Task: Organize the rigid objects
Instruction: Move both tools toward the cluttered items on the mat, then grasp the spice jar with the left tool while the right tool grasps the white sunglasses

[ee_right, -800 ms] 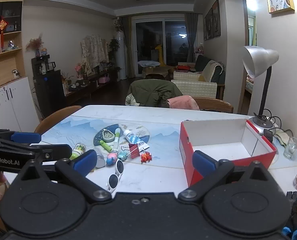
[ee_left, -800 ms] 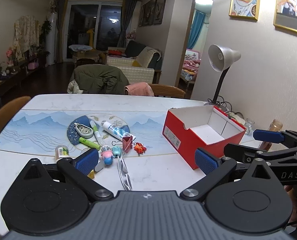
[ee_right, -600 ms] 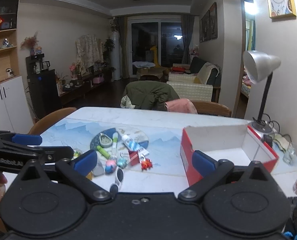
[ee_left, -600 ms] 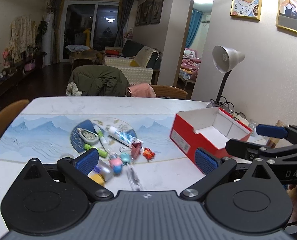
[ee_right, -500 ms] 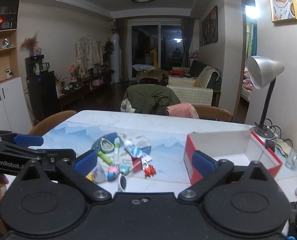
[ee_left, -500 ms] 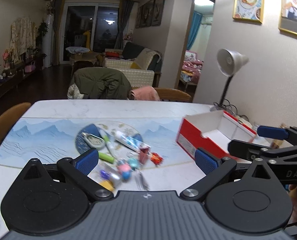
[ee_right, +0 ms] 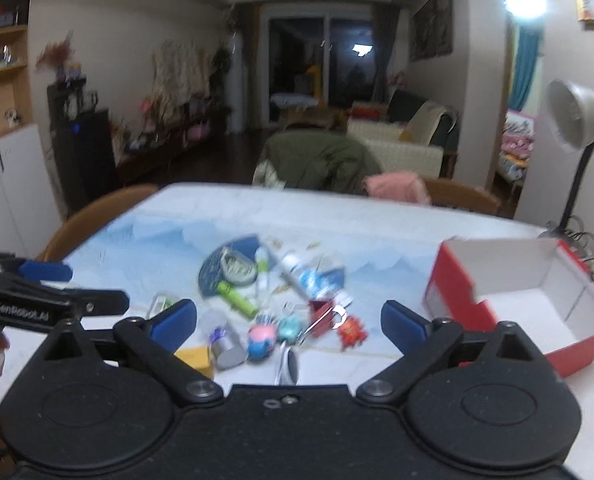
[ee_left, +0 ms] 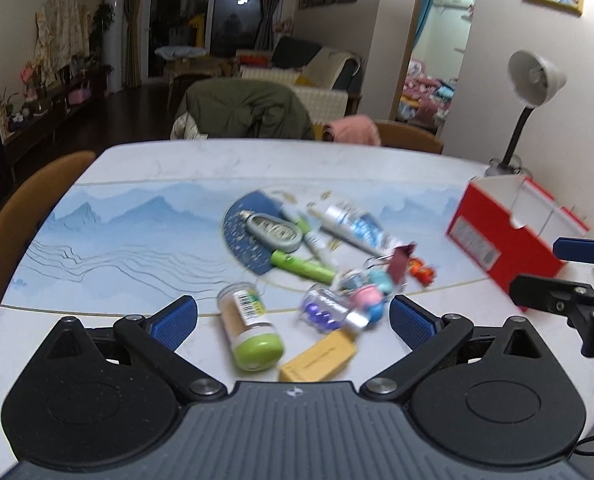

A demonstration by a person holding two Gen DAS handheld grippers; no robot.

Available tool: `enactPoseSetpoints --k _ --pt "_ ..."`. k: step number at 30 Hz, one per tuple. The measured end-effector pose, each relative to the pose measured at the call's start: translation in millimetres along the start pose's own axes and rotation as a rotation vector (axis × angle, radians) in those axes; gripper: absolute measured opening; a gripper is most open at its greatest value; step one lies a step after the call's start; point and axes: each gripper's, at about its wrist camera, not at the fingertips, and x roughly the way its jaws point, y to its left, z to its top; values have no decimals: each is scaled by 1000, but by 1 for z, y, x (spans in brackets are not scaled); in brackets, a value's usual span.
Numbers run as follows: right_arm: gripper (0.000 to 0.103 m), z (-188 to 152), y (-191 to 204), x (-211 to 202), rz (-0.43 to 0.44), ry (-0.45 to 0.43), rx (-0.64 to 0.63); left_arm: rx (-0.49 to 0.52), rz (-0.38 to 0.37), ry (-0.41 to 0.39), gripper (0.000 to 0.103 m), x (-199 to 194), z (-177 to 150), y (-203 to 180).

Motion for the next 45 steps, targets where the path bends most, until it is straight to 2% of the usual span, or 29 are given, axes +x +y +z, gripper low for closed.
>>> enactPoseSetpoints --k 3,7,11,15,19,26,28,32,34,36,39,42,44,45 --pt "97 1 -2 23 3 47 20 -11 6 28 103 23 2 12" --pt "97 9 -21 50 -40 74 68 -1 30 59 103 51 6 21" --pt "93 -2 -27 73 -95 135 7 10 47 90 103 74 6 26" --pt "90 -25 -15 91 -44 215 -23 2 76 133 102 94 -1 32" --pt "83 -39 0 105 -22 268 -7 -4 89 149 102 105 -6 39" --pt "67 -52 12 126 -55 337 28 20 76 169 96 114 -11 39" --pt "63 -52 11 130 -65 341 32 31 68 168 84 116 -12 39" --pt "58 -52 7 141 -86 368 63 43 55 170 79 121 -14 40" --pt "56 -52 7 143 -94 372 65 34 24 170 70 120 -14 41" --pt "52 -52 9 145 -98 377 61 42 18 169 68 120 -15 39" --pt "43 -53 10 147 -98 387 70 26 -14 173 56 119 -15 39" --pt "40 -52 10 147 -81 384 83 28 -10 176 54 118 -14 38" --pt "27 -51 10 147 -88 382 85 31 -6 177 52 117 -14 37" --pt "23 -51 10 146 -92 382 90 33 -5 179 51 116 -14 36"
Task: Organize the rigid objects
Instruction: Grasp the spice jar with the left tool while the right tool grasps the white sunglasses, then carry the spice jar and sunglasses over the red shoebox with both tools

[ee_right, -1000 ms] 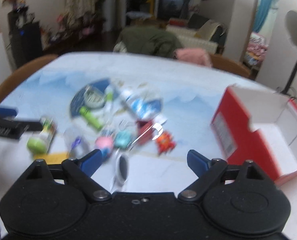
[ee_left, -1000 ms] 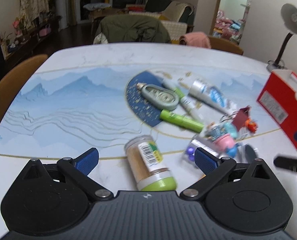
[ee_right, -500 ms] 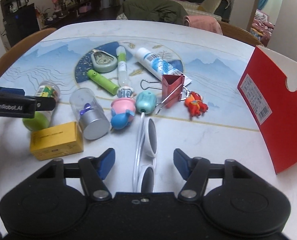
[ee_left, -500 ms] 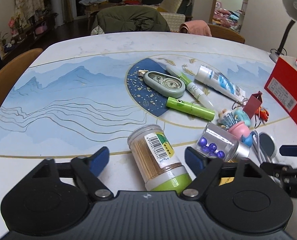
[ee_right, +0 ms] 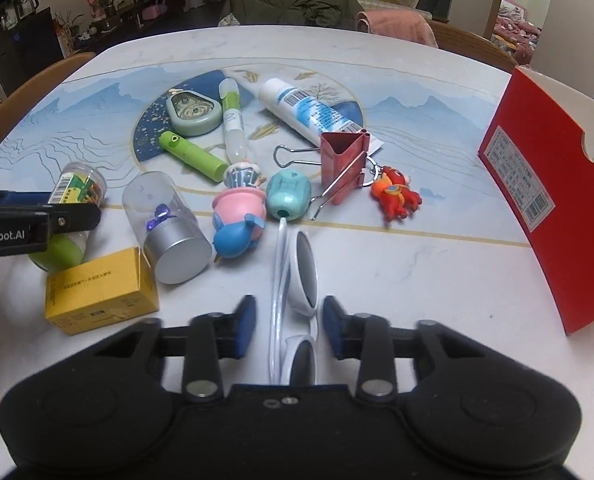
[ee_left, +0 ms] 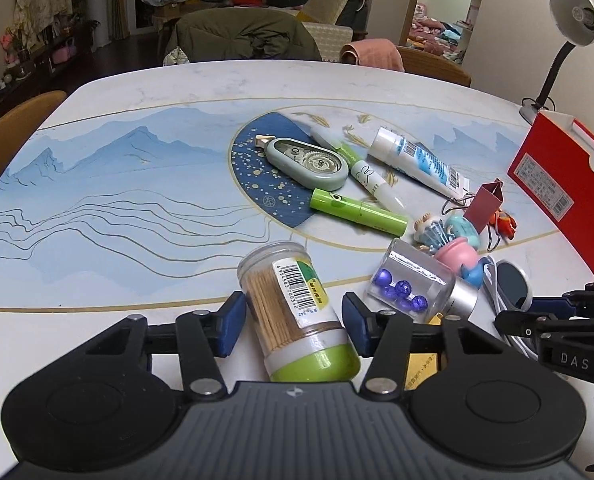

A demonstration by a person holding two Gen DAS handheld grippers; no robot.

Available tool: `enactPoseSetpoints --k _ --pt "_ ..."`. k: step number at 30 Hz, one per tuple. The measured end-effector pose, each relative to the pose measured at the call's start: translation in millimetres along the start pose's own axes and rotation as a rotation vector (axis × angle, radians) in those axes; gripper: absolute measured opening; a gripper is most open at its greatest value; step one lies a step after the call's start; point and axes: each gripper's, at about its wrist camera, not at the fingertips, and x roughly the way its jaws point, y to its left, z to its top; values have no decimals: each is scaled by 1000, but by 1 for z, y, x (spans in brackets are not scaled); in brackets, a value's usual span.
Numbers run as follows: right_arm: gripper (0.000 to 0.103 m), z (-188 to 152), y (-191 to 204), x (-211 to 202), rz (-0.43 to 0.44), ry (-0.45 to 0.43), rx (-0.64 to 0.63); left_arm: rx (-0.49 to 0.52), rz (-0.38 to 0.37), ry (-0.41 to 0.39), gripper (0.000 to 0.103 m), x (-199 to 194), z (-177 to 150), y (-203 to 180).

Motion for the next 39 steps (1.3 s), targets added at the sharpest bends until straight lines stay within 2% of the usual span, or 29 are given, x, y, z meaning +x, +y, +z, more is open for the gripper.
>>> enactPoseSetpoints --k 4,13,24,32,39 --pt "23 -3 -2 -2 3 0 18 32 32 10 46 -3 0 -5" --pt "22 -6 -16 -28 4 -34 70 7 16 -4 45 -22 0 -5" --pt "22 -5 -48 -91 29 -117 154 12 -56 -40 43 -69 18 -27" --pt "22 0 -89 -132 25 -167 196 53 -102 -86 43 -96 28 -68" --pt "23 5 -143 -148 39 -178 217 105 -114 -98 43 -102 43 -130"
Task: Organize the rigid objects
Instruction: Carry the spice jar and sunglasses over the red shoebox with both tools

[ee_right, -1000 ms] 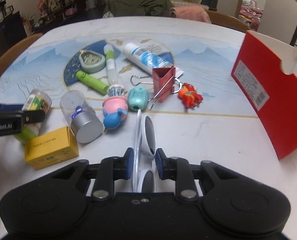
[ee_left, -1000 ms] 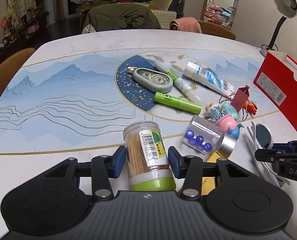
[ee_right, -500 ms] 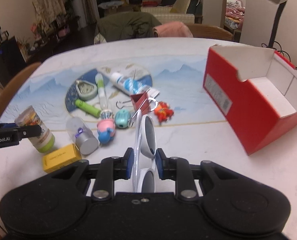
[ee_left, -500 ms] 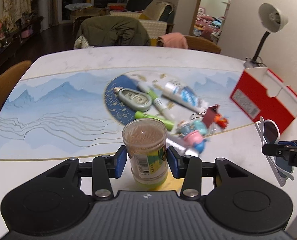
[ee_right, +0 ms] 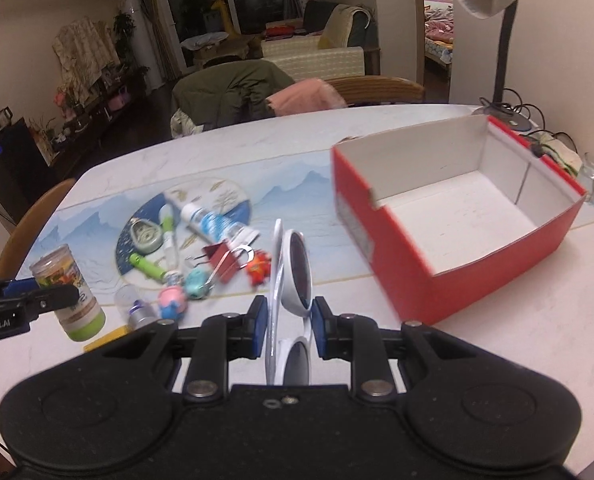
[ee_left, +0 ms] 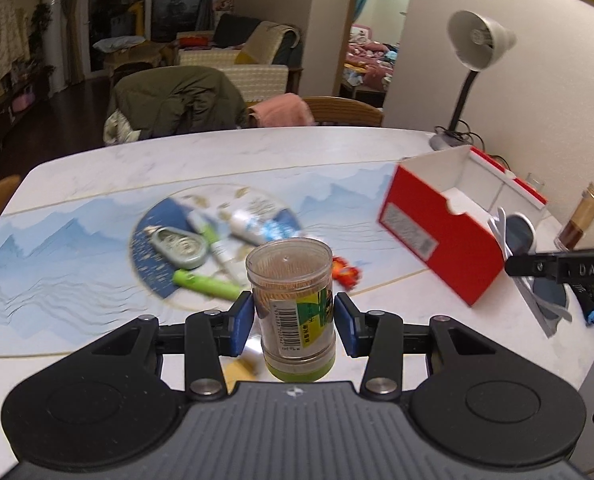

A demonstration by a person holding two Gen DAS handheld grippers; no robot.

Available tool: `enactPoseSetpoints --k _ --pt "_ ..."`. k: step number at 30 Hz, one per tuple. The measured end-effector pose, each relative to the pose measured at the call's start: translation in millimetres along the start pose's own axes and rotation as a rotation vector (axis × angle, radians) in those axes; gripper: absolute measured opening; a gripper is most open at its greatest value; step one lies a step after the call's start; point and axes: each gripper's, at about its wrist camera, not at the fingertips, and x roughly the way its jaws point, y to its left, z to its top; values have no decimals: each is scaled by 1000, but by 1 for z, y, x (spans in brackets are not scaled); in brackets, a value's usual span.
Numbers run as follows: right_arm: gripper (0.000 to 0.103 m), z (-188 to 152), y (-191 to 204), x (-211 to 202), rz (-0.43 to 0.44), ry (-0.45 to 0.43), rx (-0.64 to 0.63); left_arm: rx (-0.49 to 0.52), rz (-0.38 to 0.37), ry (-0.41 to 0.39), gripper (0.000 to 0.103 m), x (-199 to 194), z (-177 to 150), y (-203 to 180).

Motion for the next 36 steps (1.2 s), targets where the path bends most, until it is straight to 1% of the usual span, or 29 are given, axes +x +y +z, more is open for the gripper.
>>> enactPoseSetpoints --k 3,9,13,17,24,26,31,34,36 --pt "23 9 -27 -5 10 -8 6 16 11 7 43 10 9 -28" --pt "23 25 -79 -7 9 -14 1 44 -18 8 43 28 27 -88" --pt "23 35 -113 -4 18 -14 15 69 -43 14 43 46 41 -126" --pt "23 44 -142 3 20 -13 20 55 -75 42 43 69 51 -155" --pt "23 67 -174 23 21 -12 2 93 -89 44 43 99 79 -201" --pt "23 74 -180 32 27 -5 2 98 -89 57 43 112 86 -211" --pt "23 91 -193 58 17 23 -26 132 -83 53 43 137 106 -231" --pt "23 103 -202 74 7 37 -29 144 -100 73 33 156 118 -240" --pt "23 110 -207 86 4 50 -29 172 -87 88 33 171 120 -246"
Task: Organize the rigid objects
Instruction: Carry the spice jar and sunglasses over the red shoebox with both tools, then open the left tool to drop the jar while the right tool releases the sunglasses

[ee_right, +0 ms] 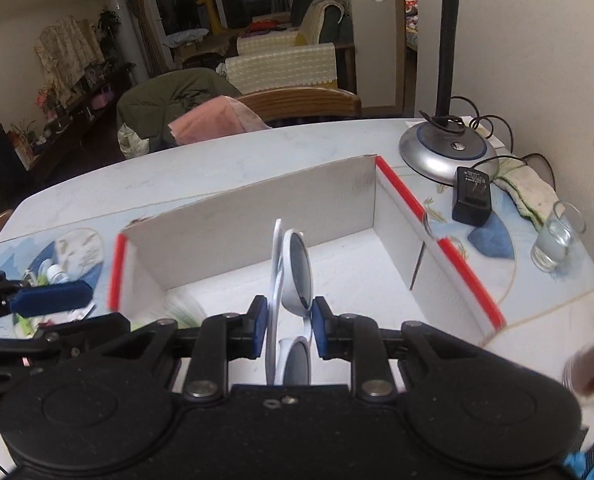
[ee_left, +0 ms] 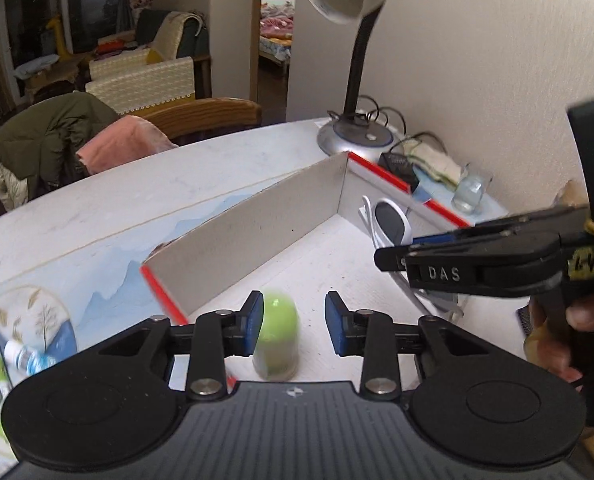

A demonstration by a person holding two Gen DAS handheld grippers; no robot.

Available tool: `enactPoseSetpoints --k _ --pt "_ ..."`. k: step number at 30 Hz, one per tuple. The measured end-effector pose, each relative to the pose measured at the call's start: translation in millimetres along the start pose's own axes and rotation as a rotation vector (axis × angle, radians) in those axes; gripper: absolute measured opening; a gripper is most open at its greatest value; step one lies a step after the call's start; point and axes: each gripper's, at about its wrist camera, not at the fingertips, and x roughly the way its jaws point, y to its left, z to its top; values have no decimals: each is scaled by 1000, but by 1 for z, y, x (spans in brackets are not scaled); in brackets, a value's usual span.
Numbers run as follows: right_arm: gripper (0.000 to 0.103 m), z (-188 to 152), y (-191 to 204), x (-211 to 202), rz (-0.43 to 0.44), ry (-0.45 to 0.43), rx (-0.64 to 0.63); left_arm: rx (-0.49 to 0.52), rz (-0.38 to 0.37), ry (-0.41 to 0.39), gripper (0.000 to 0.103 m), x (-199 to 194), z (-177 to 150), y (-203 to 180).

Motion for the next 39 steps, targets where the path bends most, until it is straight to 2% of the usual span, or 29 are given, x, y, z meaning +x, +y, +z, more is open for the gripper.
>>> enactPoseSetpoints --k 5,8,16,22,24,30,35,39 --pt "23 6 -14 36 -9 65 5 -8 15 101 33 37 -5 3" --pt "23 8 -19 55 -12 98 9 -24 22 133 33 51 -9 5" --pt "23 7 -21 94 -33 214 -5 -26 7 177 33 70 -12 1" --pt "24 5 -21 104 -40 276 -11 -45 1 198 33 76 -12 2" --pt "28 6 -20 106 -40 289 -13 -51 0 201 33 77 -13 2" --pt "35 7 -24 99 -16 264 19 -59 -8 180 34 70 -12 2" --pt "47 7 -25 83 0 211 42 -61 6 151 45 61 -12 -1" --pt "51 7 -28 69 4 160 77 -65 22 132 53 53 -15 0"
